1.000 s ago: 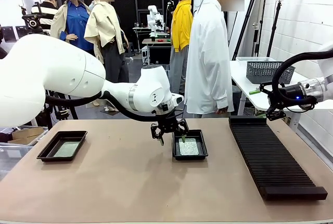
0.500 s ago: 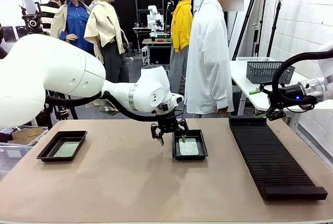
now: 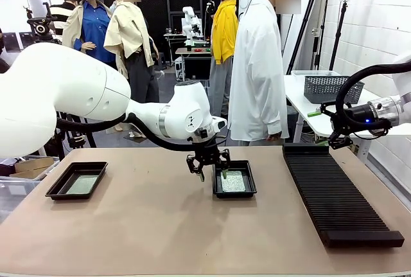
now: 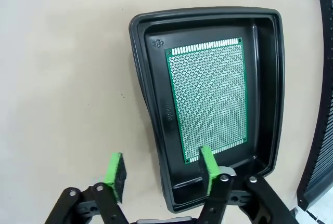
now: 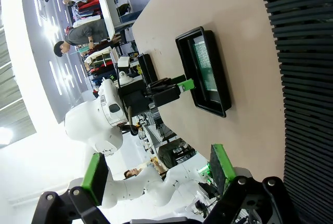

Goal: Inspect and transfer BCBs to ESD trays.
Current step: Pick up the ESD tray and place it on the left side of the table.

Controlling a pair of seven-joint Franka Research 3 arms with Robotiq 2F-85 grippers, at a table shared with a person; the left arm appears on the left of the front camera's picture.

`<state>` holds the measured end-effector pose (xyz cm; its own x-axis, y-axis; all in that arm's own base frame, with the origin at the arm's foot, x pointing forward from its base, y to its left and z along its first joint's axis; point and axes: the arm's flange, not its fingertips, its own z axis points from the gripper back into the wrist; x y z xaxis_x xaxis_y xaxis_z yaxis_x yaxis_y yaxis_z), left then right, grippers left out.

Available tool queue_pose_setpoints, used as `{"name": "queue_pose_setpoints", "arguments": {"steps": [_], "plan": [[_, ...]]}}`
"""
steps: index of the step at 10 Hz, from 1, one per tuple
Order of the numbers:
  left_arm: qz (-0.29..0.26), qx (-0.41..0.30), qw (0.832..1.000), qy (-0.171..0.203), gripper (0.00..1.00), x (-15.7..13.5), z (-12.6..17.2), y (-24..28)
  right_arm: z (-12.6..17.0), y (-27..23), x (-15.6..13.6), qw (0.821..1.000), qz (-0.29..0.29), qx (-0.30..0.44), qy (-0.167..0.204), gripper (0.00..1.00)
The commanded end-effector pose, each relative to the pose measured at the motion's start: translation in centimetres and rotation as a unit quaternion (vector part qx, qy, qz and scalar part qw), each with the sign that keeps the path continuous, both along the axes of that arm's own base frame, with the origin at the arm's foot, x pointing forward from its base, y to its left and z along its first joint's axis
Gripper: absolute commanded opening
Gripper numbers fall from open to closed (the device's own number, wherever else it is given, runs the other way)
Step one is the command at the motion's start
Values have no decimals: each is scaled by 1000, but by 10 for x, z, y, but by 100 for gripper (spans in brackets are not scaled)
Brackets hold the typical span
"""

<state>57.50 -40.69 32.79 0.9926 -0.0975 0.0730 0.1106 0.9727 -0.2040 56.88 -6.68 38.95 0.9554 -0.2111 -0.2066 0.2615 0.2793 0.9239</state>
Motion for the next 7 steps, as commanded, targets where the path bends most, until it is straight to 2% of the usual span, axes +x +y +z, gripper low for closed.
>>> {"name": "queue_pose_setpoints", "arguments": {"steps": [1,3,7], "plan": [[-11,2,1000,8,37,4,-1,0,0,2,1,1000,-4,-2,3,100],[-5,-2,1000,10,1,6,-5,-4,0,2,1,1000,-4,-2,3,100],[7,-4,1000,12,0,11,-4,-1,0,2,1,1000,-4,-2,3,100]]}}
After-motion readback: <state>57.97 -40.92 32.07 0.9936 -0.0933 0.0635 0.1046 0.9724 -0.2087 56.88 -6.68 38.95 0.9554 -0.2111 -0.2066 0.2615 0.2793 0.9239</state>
